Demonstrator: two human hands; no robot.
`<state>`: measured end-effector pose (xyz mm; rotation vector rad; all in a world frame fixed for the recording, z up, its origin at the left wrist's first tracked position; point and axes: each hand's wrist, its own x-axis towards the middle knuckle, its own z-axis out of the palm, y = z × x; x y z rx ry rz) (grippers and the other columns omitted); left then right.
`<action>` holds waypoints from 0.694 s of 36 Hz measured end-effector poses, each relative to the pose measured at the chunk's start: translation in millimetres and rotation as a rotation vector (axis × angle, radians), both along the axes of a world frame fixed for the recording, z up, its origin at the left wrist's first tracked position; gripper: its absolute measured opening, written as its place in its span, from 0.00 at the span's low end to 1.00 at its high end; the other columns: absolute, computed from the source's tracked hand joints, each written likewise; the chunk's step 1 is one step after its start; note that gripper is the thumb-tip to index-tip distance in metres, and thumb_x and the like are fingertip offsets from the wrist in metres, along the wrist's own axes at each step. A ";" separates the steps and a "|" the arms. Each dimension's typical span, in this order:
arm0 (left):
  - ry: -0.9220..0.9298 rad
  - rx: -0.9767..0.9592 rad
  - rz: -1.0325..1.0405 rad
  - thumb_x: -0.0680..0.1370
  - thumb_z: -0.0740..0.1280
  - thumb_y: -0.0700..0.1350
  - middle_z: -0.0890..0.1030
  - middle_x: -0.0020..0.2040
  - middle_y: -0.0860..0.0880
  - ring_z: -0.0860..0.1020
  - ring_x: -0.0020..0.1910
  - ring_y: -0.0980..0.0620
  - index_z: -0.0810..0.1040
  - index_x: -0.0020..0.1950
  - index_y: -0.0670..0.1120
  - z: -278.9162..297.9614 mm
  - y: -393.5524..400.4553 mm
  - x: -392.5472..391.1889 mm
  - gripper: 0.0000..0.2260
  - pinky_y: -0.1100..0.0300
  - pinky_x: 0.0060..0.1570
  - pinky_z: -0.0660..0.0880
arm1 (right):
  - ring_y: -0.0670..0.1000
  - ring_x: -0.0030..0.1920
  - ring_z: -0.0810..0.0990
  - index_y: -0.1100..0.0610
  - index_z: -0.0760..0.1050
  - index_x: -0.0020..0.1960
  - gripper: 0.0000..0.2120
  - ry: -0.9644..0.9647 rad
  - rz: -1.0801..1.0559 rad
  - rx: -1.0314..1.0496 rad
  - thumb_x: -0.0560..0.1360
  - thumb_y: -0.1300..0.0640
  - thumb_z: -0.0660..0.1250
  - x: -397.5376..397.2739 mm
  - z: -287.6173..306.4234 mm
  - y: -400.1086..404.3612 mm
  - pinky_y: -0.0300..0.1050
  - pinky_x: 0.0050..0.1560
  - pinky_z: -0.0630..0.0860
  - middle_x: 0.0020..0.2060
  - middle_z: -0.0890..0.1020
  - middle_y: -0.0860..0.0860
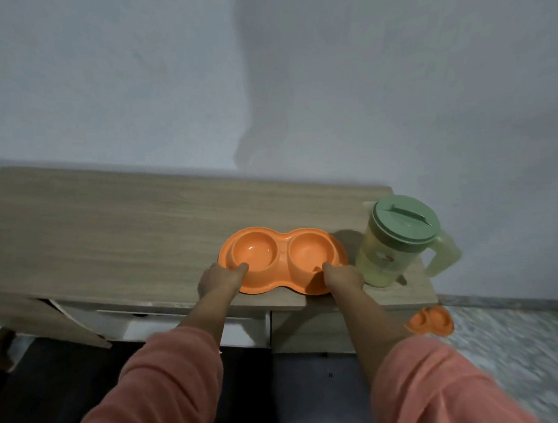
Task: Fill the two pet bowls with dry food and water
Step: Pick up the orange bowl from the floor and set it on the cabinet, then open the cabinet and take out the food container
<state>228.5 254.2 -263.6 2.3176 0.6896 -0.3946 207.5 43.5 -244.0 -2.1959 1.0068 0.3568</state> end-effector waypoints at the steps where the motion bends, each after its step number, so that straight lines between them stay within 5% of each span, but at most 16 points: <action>1: 0.002 0.002 -0.011 0.74 0.65 0.61 0.77 0.61 0.40 0.76 0.60 0.40 0.73 0.64 0.40 -0.7 1.2 0.4 0.29 0.55 0.52 0.71 | 0.60 0.68 0.70 0.67 0.69 0.67 0.27 -0.004 -0.004 0.003 0.79 0.46 0.56 -1.0 -0.2 0.6 0.49 0.66 0.67 0.65 0.74 0.61; 7: -0.036 0.032 -0.113 0.78 0.57 0.62 0.78 0.59 0.38 0.76 0.59 0.38 0.75 0.63 0.39 -5.1 8.8 -5.0 0.29 0.52 0.53 0.71 | 0.62 0.71 0.66 0.66 0.60 0.74 0.31 -0.152 -0.086 0.095 0.79 0.46 0.57 -12.9 -2.3 9.3 0.49 0.69 0.64 0.70 0.67 0.63; 13: -0.176 0.111 -0.238 0.79 0.56 0.45 0.77 0.57 0.34 0.75 0.56 0.35 0.74 0.58 0.34 -19.1 21.8 -32.1 0.17 0.49 0.55 0.71 | 0.62 0.65 0.68 0.68 0.65 0.66 0.20 -0.370 -0.063 -0.085 0.77 0.59 0.59 -58.4 -4.5 29.1 0.50 0.63 0.66 0.64 0.68 0.64; 19: -0.183 0.274 -0.524 0.80 0.56 0.41 0.66 0.71 0.37 0.64 0.71 0.41 0.62 0.72 0.35 -17.0 28.1 -67.1 0.21 0.54 0.71 0.59 | 0.58 0.61 0.73 0.64 0.72 0.59 0.15 -0.243 0.452 -0.257 0.78 0.56 0.58 -99.6 -23.0 57.5 0.47 0.58 0.71 0.60 0.71 0.58; 25: -0.104 0.458 -0.769 0.82 0.53 0.40 0.43 0.79 0.42 0.43 0.79 0.45 0.42 0.78 0.37 -12.8 37.5 -88.2 0.29 0.58 0.75 0.41 | 0.57 0.64 0.73 0.60 0.68 0.68 0.19 -0.011 0.883 -0.344 0.77 0.59 0.60 -110.7 -46.5 89.7 0.50 0.60 0.72 0.68 0.66 0.53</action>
